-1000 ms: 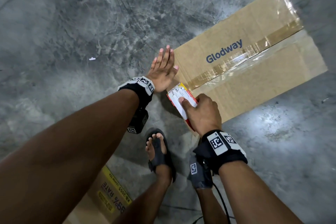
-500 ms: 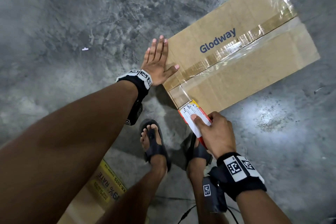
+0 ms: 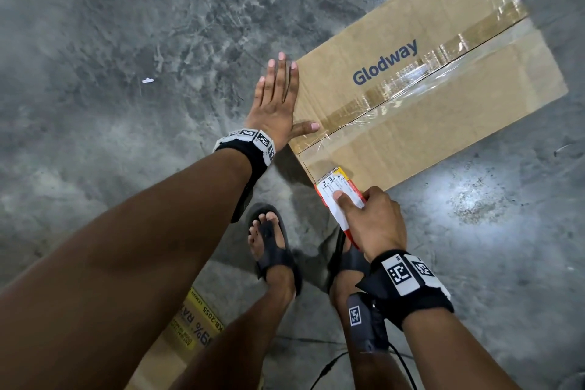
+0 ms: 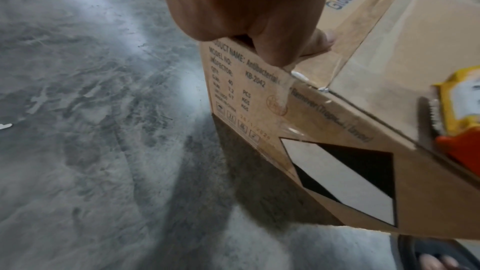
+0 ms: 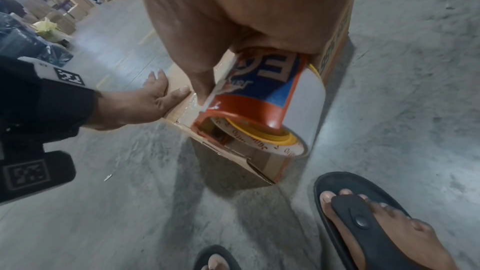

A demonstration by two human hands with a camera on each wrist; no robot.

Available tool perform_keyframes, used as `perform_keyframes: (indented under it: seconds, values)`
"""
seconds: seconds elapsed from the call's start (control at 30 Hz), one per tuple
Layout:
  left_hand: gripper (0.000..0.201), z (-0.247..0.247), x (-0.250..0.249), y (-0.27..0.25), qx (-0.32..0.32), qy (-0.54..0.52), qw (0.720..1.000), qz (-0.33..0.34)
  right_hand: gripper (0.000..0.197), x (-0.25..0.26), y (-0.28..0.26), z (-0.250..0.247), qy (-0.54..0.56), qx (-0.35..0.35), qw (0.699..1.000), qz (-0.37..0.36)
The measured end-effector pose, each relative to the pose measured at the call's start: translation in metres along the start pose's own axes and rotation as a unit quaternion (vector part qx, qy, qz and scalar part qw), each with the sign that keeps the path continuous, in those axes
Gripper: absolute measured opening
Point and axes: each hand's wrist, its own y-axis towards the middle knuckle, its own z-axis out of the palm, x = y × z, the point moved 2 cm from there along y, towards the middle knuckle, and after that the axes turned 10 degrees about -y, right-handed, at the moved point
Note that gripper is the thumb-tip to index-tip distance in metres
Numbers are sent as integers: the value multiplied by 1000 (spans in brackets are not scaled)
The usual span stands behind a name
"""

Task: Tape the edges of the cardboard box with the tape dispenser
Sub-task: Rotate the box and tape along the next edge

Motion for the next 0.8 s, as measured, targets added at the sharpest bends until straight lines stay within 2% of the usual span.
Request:
perform_keyframes:
  seconds: [0.1,0.17,0.27,0.43,0.63,0.7,0.8]
  values:
    - [107,8,-14,-18,-19,0,1000,-16,50,-2,-2,0,12,0,1000,-1]
    - [93,25,-25,-37,-30,-26,999,10,50,-2,-2,-1,13,-3,1000,-5]
    - [84,48,-29,-57,-13,-43,999,20,52,-4,-4,1,12,-11,1000,-11]
    - [89,56,-24,-55,-18,-19,999,21,53,-8,-2,4,9,-25,999,-18]
    - [98,56,-23,-52,-15,-20,999,19,55,-21,-3,6,29,-27,997,-61]
    - [98,55,-25,-53,-15,-21,999,18,52,-44,-11,4,43,-28,997,-57]
    - [99,53,-28,-54,-3,-25,1000,10,48,-106,-39,4,40,-18,999,-8]
